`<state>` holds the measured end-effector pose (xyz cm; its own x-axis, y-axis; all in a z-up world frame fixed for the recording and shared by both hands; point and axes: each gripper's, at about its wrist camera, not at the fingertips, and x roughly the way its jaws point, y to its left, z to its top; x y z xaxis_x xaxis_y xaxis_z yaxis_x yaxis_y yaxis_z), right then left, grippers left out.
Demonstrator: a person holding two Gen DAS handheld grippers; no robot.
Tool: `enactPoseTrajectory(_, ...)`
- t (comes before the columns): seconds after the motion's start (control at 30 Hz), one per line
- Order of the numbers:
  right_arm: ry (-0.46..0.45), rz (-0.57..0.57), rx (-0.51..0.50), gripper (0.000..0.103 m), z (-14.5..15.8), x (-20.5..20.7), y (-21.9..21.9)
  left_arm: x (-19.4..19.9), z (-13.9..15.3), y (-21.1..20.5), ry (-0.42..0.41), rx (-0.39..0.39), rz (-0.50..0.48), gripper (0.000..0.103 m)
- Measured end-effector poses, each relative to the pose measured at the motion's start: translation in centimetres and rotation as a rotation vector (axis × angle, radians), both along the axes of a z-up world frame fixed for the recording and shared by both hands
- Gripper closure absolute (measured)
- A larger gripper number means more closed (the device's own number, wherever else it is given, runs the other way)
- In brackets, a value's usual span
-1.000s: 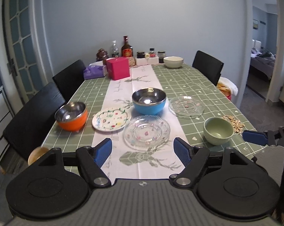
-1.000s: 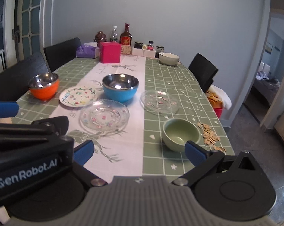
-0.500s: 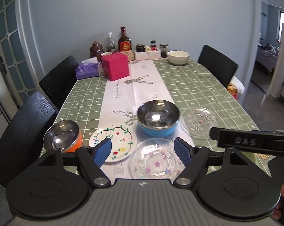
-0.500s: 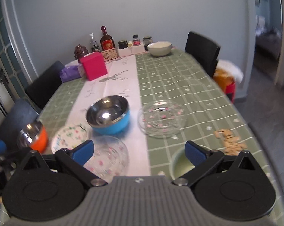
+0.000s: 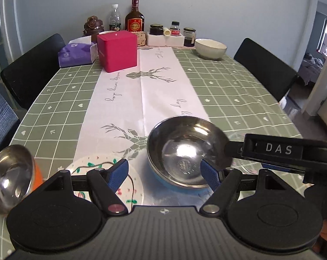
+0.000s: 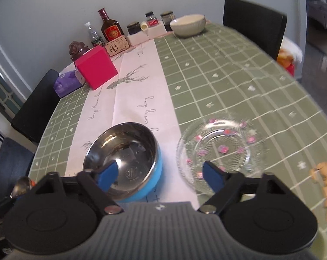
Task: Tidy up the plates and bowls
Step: 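Reach both grippers to the blue steel bowl and close on its rim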
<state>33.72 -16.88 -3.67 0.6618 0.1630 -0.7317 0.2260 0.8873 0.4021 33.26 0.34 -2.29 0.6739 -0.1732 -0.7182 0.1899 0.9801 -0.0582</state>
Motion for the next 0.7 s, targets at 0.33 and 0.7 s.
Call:
enactPoseTrajectory(0.33, 0.038, 0.046, -0.052, 0.052, -3.6, 4.7, 1.5, 4.0, -4.5, -2.6, 0.077, 0.044, -0.013, 0.014)
enactPoseTrajectory(0.7, 0.022, 0.099, -0.092, 0.064, -4.3, 5.7, 2.3, 5.3, -5.5, -3.4, 0.064, 0.062, -0.045, 0.011)
